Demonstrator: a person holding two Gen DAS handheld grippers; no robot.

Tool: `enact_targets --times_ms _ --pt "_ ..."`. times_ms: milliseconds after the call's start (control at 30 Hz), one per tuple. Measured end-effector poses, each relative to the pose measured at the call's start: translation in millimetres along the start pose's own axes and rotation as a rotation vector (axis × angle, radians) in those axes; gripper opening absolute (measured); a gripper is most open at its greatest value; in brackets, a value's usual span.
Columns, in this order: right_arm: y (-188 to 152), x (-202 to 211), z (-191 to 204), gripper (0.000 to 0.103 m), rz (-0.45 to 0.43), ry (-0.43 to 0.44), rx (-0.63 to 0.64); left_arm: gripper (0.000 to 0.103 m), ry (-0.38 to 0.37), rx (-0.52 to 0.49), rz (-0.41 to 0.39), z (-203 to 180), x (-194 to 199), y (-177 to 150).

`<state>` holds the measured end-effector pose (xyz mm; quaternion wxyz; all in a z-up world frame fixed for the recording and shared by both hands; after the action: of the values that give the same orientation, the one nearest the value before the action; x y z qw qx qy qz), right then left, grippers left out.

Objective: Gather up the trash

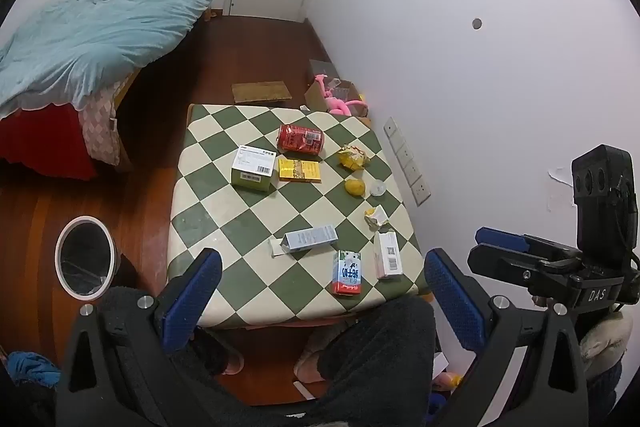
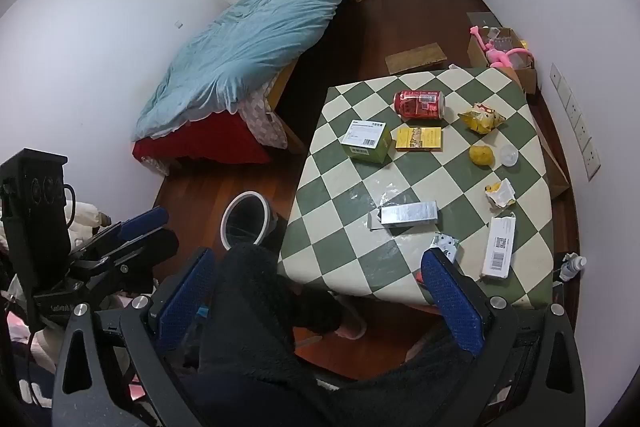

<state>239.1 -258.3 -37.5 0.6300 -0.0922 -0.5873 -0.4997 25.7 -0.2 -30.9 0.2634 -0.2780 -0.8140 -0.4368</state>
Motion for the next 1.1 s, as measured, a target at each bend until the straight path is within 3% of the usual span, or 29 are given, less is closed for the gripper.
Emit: enact_targets --times_ms 1100 --pt "2 2 6 0.103 0.0 -0.004 0.007 0.103 -0.008 0.004 -0.008 1 1 5"
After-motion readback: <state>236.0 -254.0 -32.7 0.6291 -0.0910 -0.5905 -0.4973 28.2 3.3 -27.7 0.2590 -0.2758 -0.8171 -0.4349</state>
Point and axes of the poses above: each gripper's, at about its wrist camera, not at the fingertips, and x roughly against the way its jaws point, z to its left, y to its top, the point moved 4 cm from there along -x, roughly the way its jaws point, and after that the axes turned 14 degrees about -y, right-handed, at the moved point
